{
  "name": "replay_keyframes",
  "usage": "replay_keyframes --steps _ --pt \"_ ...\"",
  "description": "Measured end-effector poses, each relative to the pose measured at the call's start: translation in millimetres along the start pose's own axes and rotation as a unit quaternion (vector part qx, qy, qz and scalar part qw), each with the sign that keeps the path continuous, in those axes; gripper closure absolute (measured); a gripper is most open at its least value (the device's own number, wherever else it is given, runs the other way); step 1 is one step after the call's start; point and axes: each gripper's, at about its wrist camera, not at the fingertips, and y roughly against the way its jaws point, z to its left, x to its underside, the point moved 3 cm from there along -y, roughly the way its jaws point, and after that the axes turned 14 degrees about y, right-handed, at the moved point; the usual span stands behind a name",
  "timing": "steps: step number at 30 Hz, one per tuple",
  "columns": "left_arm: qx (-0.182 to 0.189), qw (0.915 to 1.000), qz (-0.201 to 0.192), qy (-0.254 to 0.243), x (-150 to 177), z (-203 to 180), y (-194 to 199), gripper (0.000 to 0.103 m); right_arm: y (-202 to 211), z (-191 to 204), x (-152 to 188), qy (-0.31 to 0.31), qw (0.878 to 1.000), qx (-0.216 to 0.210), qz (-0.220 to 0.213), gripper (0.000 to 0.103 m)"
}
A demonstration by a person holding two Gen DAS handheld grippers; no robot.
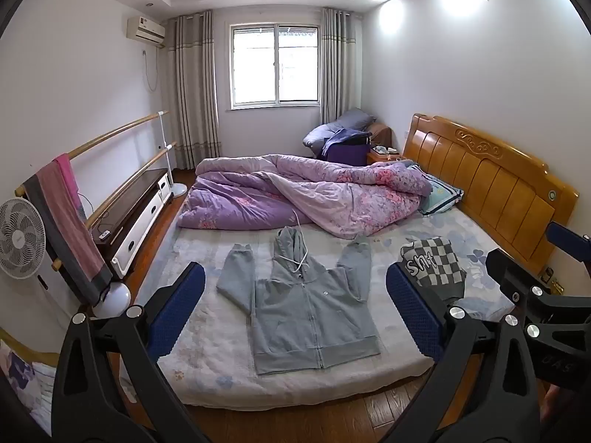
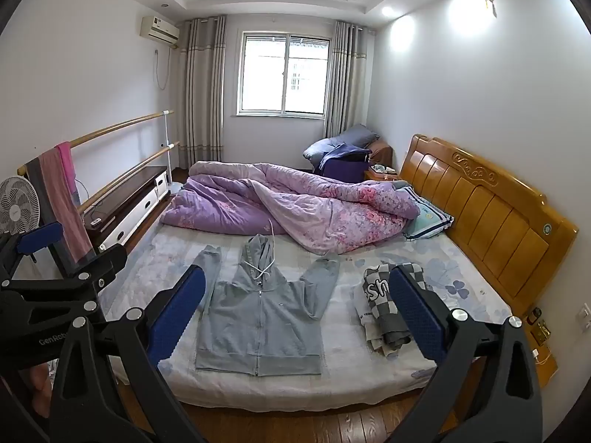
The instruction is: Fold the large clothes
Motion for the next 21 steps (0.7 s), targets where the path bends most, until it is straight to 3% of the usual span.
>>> replay_keyframes --steps 21 --pt "0.004 0.9999 -0.012 0.002 -3 0 -9 0.005 -4 11 0 0.0 1.0 0.004 0.0 0.007"
